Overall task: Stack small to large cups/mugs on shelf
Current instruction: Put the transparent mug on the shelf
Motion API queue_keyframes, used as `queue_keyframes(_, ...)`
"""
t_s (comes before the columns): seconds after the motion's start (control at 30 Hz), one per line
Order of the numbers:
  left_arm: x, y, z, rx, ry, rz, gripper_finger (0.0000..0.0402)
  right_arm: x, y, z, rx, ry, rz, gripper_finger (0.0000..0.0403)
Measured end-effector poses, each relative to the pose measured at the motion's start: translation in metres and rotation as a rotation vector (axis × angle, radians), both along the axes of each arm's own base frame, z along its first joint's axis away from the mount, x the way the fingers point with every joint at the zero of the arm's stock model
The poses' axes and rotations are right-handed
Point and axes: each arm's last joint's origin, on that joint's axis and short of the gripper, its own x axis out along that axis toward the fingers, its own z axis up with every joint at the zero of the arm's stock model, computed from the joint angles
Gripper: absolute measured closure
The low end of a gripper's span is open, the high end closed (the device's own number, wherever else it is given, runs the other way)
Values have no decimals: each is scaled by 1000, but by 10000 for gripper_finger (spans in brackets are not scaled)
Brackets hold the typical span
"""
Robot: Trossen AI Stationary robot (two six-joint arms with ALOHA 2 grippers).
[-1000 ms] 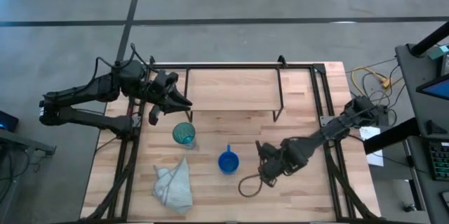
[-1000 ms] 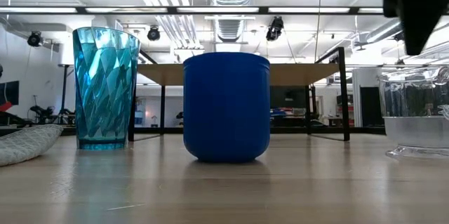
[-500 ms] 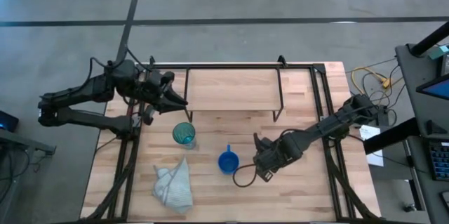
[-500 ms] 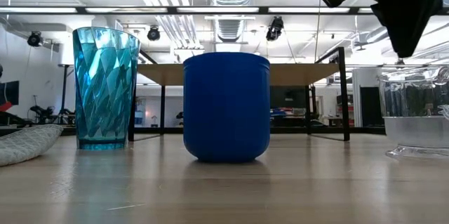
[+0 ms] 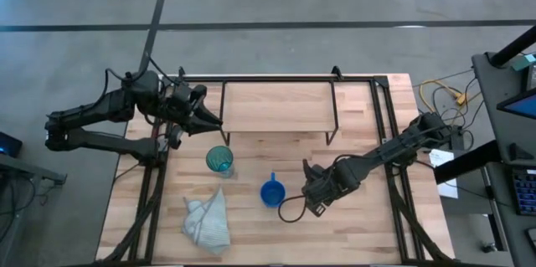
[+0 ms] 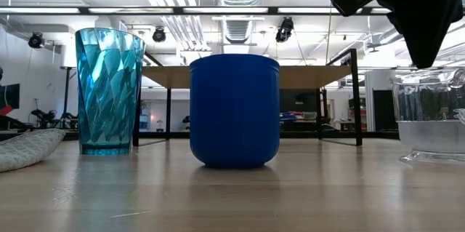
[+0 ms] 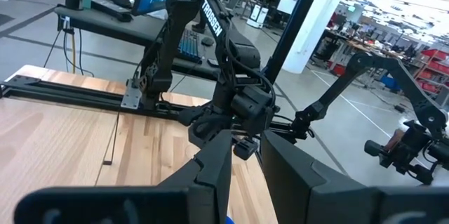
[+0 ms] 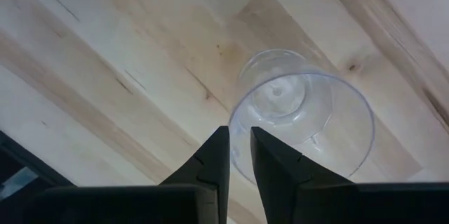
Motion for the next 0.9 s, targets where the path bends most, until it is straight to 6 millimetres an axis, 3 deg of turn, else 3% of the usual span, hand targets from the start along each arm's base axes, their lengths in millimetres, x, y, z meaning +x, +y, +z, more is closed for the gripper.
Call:
queue_keyframes(0.7,0,0,0,0,1,0,336,3,1,-5,13,-37,25,349)
queue_keyframes(0.9,0,0,0,0,1,0,336,1,0,-19,16,-47,11,349)
